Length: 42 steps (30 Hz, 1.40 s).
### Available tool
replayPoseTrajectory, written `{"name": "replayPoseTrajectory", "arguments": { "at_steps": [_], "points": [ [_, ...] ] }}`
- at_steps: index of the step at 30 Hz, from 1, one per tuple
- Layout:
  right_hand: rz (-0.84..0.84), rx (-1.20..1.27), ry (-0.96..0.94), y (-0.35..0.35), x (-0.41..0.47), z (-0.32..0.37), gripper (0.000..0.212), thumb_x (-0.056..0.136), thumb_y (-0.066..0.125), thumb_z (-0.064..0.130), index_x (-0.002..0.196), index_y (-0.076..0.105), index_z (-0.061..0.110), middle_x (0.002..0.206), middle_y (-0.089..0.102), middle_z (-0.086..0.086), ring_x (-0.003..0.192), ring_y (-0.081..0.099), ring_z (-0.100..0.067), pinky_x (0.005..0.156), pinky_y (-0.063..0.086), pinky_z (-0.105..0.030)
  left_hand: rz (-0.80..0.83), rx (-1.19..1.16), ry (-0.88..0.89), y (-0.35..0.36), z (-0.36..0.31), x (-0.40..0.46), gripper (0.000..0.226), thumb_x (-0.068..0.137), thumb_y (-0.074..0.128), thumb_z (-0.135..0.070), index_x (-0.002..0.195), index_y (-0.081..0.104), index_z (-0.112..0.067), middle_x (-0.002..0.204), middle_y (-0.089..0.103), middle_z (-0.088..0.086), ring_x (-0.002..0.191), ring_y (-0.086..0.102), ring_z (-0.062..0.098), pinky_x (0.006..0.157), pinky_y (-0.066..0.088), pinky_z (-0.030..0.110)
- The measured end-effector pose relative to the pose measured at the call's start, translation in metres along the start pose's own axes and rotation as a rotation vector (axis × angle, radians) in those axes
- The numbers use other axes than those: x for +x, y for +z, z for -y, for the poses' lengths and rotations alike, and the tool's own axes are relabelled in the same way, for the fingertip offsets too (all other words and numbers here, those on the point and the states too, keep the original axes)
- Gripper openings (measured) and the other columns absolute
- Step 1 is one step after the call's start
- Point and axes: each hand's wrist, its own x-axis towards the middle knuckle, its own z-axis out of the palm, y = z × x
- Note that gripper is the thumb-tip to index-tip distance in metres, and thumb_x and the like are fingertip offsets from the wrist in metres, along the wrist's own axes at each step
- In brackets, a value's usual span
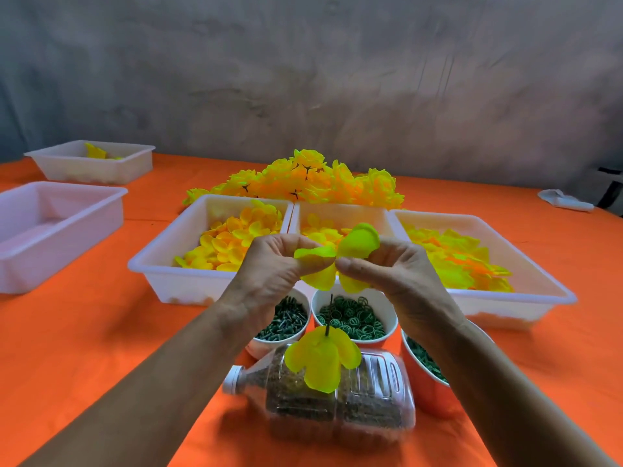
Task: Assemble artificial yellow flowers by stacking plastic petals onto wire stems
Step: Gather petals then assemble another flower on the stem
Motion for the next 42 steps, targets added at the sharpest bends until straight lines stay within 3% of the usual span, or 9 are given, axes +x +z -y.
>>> {"name": "replayPoseTrajectory", "arguments": {
  "at_steps": [5,9,12,15,18,22,32,38,42],
  "points": [
    [-0.028,-0.002,0.027,0.005,-0.008,-0.004,0.003,0.068,0.069,0.013,0.066,0.072,0.011,0.060,0.069,0.000,0.052,0.060,-0.009,0.051,0.047,-0.019,-0.010,0.025,-0.022,-0.001,0.001,-0.004,0.026,0.055,0.074,-0.022,0.075,0.068,-0.006,0.067,0.069,0.006,0.065,0.063,0.020,0.074,0.051,0.031],
    [-0.027,-0.077,0.005,0.009,-0.016,-0.004,0.009,0.073,0.069,0.013,0.064,0.070,0.013,0.058,0.066,-0.001,0.052,0.056,-0.008,0.049,0.044,-0.018,0.021,0.031,0.010,-0.005,0.002,-0.018,0.032,0.057,0.075,-0.022,0.088,0.070,-0.013,0.080,0.073,0.000,0.075,0.066,0.013,0.070,0.050,0.023],
    [-0.047,-0.085,-0.028,0.010,-0.021,-0.005,0.015,0.079,0.067,0.008,0.066,0.071,0.015,0.062,0.065,-0.005,0.054,0.054,-0.011,0.050,0.043,-0.019,-0.223,0.260,0.069,-0.010,0.010,-0.033,0.040,0.059,0.082,-0.028,0.093,0.061,-0.025,0.087,0.066,-0.002,0.074,0.059,0.006,0.066,0.046,0.016],
    [-0.039,-0.088,-0.008,0.011,-0.027,-0.006,0.009,0.078,0.071,0.016,0.071,0.074,0.020,0.066,0.065,-0.006,0.061,0.055,-0.017,0.055,0.044,-0.025,-0.443,0.453,0.335,-0.006,0.020,-0.058,0.029,0.065,0.084,-0.031,0.078,0.059,-0.024,0.071,0.061,-0.007,0.062,0.054,0.000,0.060,0.043,0.012],
    [-0.024,-0.068,0.023,0.011,-0.032,-0.007,0.008,0.076,0.069,0.019,0.076,0.073,0.013,0.071,0.070,-0.007,0.064,0.060,-0.016,0.058,0.048,-0.024,-0.376,0.545,0.480,0.007,0.028,-0.073,0.015,0.065,0.076,-0.031,0.068,0.067,-0.021,0.068,0.064,-0.008,0.064,0.055,0.001,0.063,0.043,0.013],
    [0.037,0.012,0.062,0.013,-0.040,-0.007,0.016,0.074,0.067,0.020,0.085,0.075,0.010,0.084,0.074,-0.009,0.073,0.067,-0.018,0.065,0.055,-0.027,-0.333,0.535,0.441,0.014,0.030,-0.073,0.013,0.066,0.074,-0.031,0.070,0.074,-0.019,0.068,0.062,-0.007,0.063,0.052,0.004,0.063,0.044,0.021],
    [0.031,0.076,0.140,0.013,-0.040,-0.006,0.026,0.067,0.072,0.024,0.088,0.074,0.009,0.094,0.072,-0.018,0.086,0.065,-0.031,0.085,0.050,-0.050,-0.362,0.435,0.380,0.018,0.027,-0.068,0.006,0.064,0.072,-0.031,0.065,0.071,-0.025,0.065,0.066,0.000,0.060,0.054,0.015,0.063,0.048,0.037],
    [0.051,0.012,0.003,0.013,-0.042,-0.005,0.013,0.073,0.070,0.018,0.083,0.075,0.012,0.078,0.072,-0.008,0.073,0.064,-0.018,0.067,0.054,-0.030,-0.366,0.387,0.376,0.019,0.027,-0.066,0.013,0.064,0.072,-0.029,0.057,0.064,-0.036,0.062,0.064,-0.006,0.057,0.051,0.002,0.059,0.042,0.018],
    [0.035,-0.273,-0.270,0.010,-0.041,-0.005,0.007,0.075,0.073,0.010,0.081,0.075,0.014,0.076,0.071,-0.007,0.071,0.063,-0.013,0.065,0.052,-0.025,-0.381,0.372,0.386,0.019,0.029,-0.067,0.011,0.064,0.073,-0.029,0.057,0.065,-0.033,0.061,0.064,-0.006,0.055,0.049,0.002,0.059,0.044,0.023]
  ]
}}
